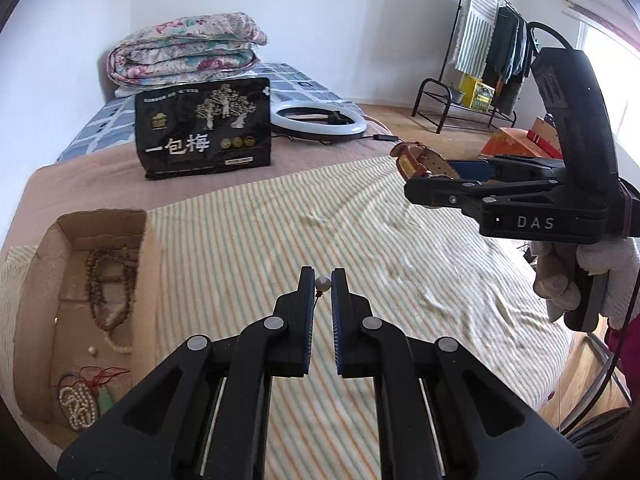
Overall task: Organize jewelry
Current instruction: 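Carry the watch and pearl earring into the box and open both grippers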
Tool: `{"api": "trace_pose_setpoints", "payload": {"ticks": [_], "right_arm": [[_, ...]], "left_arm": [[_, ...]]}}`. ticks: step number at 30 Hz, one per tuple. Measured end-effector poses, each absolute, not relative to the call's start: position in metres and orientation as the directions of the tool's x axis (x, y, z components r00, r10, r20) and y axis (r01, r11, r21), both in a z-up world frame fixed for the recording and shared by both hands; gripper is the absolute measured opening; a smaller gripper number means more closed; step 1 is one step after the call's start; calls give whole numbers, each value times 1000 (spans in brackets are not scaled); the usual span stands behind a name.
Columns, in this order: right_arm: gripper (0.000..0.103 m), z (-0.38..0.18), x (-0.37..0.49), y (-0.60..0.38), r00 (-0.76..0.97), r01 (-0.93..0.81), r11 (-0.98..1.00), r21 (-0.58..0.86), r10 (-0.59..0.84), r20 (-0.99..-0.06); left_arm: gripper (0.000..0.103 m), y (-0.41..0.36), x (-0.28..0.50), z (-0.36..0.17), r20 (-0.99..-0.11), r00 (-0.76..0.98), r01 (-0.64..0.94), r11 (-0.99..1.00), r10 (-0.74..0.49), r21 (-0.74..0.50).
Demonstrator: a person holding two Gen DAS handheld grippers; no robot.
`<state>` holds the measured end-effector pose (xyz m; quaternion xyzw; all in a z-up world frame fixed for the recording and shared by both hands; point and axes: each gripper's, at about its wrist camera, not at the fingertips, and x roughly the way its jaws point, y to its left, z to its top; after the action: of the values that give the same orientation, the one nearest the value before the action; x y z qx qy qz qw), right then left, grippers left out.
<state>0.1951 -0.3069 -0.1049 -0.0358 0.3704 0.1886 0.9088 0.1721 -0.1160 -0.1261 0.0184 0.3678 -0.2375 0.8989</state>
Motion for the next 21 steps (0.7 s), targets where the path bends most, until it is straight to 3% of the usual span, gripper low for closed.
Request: {"api": "trace_pose_setpoints", "payload": {"ticks": [21], "right_arm": [[59,-75,197,-149,571,-583,810,60,461,-679]], "left_arm": [[6,70,151,-113,-659,729,158,983,-182,-97]]}}
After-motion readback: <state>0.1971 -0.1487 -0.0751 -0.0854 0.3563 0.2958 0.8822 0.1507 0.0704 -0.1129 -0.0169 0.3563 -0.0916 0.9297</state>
